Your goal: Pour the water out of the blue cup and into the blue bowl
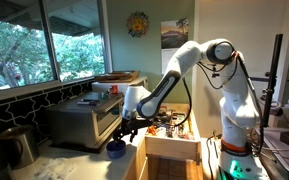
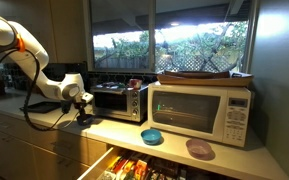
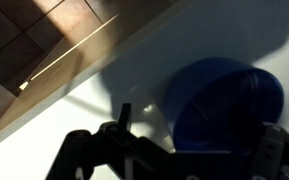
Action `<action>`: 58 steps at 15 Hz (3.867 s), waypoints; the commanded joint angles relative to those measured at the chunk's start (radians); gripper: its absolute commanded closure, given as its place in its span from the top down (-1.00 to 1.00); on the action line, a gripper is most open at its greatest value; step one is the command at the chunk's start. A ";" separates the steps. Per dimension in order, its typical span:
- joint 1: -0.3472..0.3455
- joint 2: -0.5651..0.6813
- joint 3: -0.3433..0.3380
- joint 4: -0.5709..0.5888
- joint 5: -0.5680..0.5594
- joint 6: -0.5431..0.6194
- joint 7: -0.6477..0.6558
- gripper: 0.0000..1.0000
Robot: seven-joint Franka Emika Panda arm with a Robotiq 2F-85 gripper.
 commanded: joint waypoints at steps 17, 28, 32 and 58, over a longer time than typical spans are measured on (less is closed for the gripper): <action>0.055 0.030 -0.061 0.124 -0.070 -0.235 0.065 -0.98; 0.023 -0.101 -0.099 0.123 -0.275 -0.427 0.140 -0.98; -0.023 -0.209 -0.106 0.049 -0.225 -0.455 0.164 -0.98; -0.310 -0.297 -0.238 0.073 -0.388 -0.573 0.470 -0.91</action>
